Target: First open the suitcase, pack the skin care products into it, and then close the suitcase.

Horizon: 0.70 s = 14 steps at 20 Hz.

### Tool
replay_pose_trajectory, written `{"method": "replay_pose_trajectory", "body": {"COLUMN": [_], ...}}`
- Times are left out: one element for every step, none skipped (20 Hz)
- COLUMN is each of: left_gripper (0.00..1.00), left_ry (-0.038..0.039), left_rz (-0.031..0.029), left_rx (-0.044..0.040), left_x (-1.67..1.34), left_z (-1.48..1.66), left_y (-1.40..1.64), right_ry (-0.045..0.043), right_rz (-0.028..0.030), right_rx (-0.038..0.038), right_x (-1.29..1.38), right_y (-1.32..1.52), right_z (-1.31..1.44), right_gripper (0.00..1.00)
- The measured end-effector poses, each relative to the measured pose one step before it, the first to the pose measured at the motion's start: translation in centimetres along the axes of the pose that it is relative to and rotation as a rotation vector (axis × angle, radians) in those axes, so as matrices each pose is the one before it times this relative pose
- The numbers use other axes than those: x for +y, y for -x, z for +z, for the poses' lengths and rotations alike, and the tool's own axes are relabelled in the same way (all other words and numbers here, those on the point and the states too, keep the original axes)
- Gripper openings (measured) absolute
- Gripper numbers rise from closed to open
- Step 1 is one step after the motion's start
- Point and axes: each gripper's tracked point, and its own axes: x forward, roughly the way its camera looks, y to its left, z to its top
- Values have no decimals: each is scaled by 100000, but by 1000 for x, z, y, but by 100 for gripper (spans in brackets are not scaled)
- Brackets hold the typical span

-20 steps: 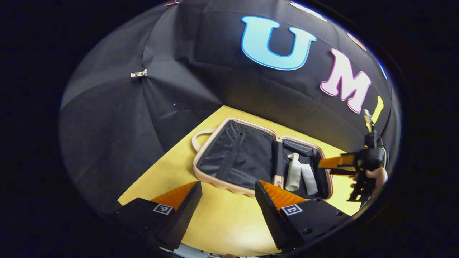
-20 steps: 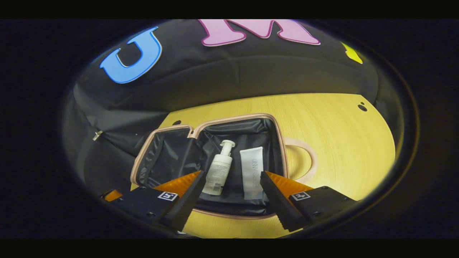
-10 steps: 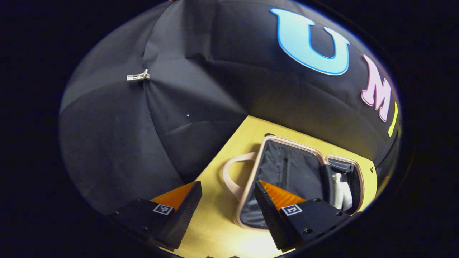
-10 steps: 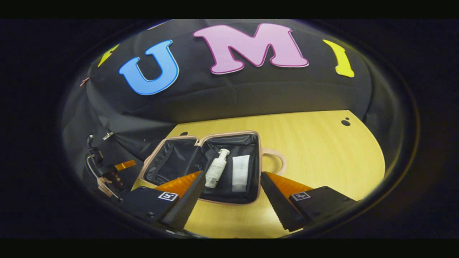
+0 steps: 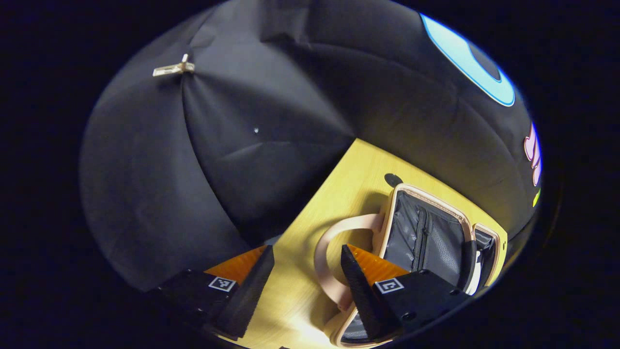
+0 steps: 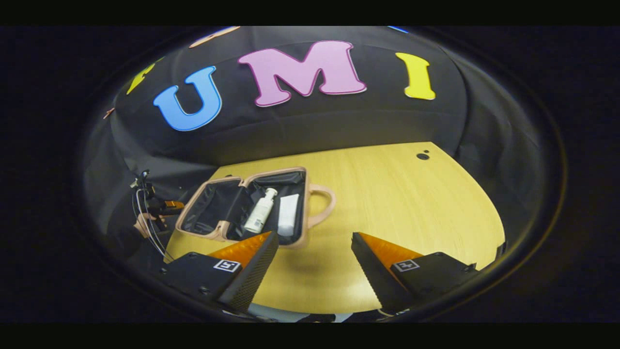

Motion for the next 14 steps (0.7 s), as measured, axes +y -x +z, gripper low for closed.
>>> {"method": "replay_pose_trajectory", "body": {"left_gripper": [87, 86, 86, 86, 86, 82, 80, 73, 72, 66, 55, 45, 34, 24], "left_ry": [-306, -404, -390, 234, 986, 1995, 2243, 1282, 1659, 701, 107, -990, -2372, -2289], "left_rz": [1677, 985, 563, -377, -484, -309, 435, 385, -1822, -118, -1865, -993, 233, 1124], "left_rx": [1818, 2276, 1619, 376, 1181, 2259, 2078, -1778, -485, 432, -554, 2541, -1119, -1660], "left_x": [132, 115, 91, 165, 105, 137, 234, 44, -170, 0, -353, -659, -228, -87], "left_z": [-289, -576, -338, -2, -132, -358, -183, 172, 34, -66, -36, -774, 81, 320], "left_y": [-745, -770, -385, -493, -489, -290, -125, -248, -344, 325, -239, 58, 144, -365], "right_ry": [-258, -1122, -2155, -2668, -1743, -110, 1162, 933, -589, -1327, -686, -122, 162, 676], "right_rz": [-1366, -480, 519, -19, -227, -630, -1040, -975, 410, 755, -296, -211, -241, -124], "right_rx": [2365, 2901, 1733, 154, -1186, -926, -349, 49, 438, -8, -365, -214, -470, -559], "right_x": [-707, -295, 24, -243, -209, -398, -514, -503, -417, 33, -297, -342, -238, -247], "right_y": [484, 419, 424, 313, 131, 152, 28, 92, -245, -4, -81, -9, -72, -187], "right_z": [-1098, -1134, -706, -75, 135, 124, 131, -53, 44, 85, 197, 96, 108, 47], "right_gripper": [98, 98, 98, 98, 98, 98, 97, 98, 98, 98, 98, 100, 98, 98]}}
